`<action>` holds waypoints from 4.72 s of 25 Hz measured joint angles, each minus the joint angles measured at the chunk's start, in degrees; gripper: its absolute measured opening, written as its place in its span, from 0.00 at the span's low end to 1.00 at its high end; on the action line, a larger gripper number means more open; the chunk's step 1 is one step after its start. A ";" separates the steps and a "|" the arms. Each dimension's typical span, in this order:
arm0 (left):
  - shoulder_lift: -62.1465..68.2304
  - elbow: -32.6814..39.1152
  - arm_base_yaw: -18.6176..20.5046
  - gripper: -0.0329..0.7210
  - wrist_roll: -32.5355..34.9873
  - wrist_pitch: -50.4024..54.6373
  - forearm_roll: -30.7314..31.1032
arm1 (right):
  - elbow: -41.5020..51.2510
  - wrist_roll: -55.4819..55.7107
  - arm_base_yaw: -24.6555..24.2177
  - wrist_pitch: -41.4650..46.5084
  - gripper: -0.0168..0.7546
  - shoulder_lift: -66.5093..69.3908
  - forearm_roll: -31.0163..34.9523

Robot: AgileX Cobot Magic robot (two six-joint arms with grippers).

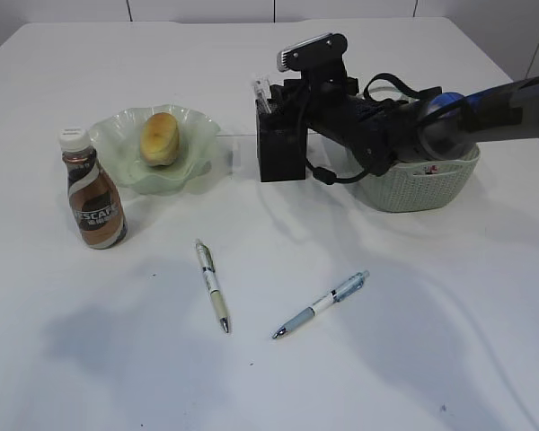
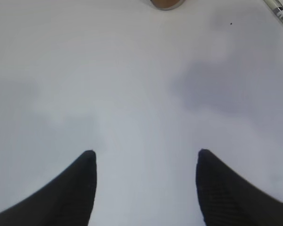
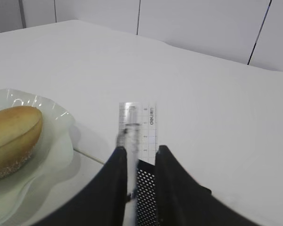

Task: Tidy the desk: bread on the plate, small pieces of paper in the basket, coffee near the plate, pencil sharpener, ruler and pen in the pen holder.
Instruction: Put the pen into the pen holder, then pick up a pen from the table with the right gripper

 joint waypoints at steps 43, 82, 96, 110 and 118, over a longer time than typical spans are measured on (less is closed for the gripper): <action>0.00 0.00 0.00 0.66 0.00 2.02 -0.21 | -0.61 3.48 0.00 90.28 0.34 -32.91 18.12; 0.00 0.00 0.00 0.66 -0.10 15.17 -3.01 | 20.54 20.51 0.33 96.70 0.51 -54.00 26.86; 0.00 0.00 0.00 0.66 -0.10 16.14 -2.42 | 20.54 34.85 0.33 95.99 0.57 -44.20 28.18; 0.00 0.00 0.00 0.66 0.00 16.36 -1.55 | 20.54 48.16 5.85 87.57 0.57 -32.27 21.27; 0.00 0.00 0.00 0.66 0.00 16.47 -1.55 | 20.54 52.26 5.97 77.22 0.57 -26.87 21.40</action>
